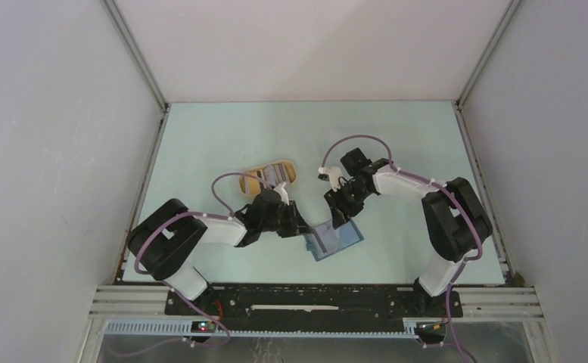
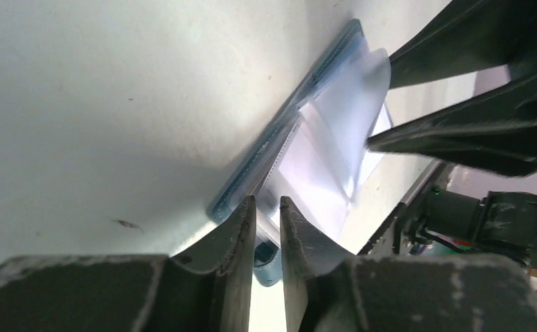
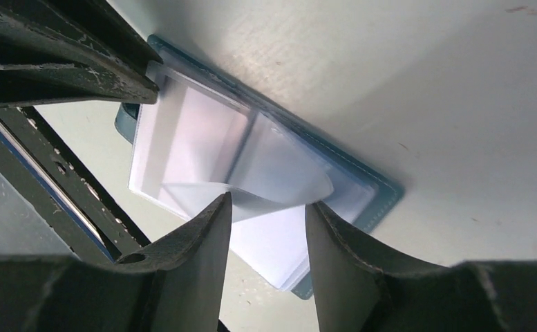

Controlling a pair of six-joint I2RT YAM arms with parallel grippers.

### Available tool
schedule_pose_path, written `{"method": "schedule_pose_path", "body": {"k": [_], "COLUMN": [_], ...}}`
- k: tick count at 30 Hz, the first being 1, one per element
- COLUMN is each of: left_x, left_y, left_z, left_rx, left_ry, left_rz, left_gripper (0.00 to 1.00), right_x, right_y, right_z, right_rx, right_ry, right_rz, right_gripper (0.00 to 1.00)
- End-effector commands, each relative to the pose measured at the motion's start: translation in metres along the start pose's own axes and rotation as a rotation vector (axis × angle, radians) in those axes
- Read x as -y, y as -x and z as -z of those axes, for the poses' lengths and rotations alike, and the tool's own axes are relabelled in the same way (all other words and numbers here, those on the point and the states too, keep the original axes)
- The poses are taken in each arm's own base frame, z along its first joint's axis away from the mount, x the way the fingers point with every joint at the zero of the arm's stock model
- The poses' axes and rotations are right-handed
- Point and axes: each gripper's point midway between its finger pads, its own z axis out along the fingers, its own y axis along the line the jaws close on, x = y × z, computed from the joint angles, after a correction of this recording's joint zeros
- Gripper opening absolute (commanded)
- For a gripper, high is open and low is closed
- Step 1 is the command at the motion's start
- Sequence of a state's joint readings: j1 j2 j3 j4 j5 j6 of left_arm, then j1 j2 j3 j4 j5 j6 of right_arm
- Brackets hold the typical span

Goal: Put the credit cards into the card holder
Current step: Turn over the card slot in the card holder.

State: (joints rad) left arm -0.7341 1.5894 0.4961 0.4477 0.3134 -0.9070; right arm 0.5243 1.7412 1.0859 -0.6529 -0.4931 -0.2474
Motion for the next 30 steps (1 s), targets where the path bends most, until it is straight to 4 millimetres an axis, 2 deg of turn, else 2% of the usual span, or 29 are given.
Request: {"method": "schedule_pose_path", "body": {"k": [1,5,8,11,18,21,30], "left_x": [-0.009,-0.013,0.002,0.024,0.059,0.074,0.101], "left_y": [0.008,0.015,0.021,0.023,0.023,0.023,0.005], "left_z": [0.01,0.025,0.031,0.028,0.003,-0.008,-0.045], "left_rx": [0.008,0.043,0.063,0.049,-0.005,-0.021,-0.099], "left_ry": [0.091,0.146,0.096,0.006,-0.107,-0.147,-0.213], "left_rz": [-0.085,-0.135,-0.171,-0.187,-0.198,-0.203,-0.199], "left_gripper": [0.27,0.3,0.31,0.29,0.25,0.24,0.23], "right_x": [0.011,0.016,0.017,0.021,0.027,0.03,0.034], "right_y": [0.016,0.015,0.014,0.014,0.014,0.016,0.023], "right_z": [0.022,0.024,0.024,0.027,0.036,0.043,0.08], "right_rx": [0.071,0.072,0.07,0.074,0.096,0.117,0.218], "right_ry": [-0.043,-0.048,-0.05,-0.057,-0.054,-0.057,-0.041], "right_rz": [0.03,0.018,0.014,0.009,-0.01,-0.012,-0.005], "right_gripper": [0.53,0.53,0.53,0.54,0.54,0.57,0.64]}}
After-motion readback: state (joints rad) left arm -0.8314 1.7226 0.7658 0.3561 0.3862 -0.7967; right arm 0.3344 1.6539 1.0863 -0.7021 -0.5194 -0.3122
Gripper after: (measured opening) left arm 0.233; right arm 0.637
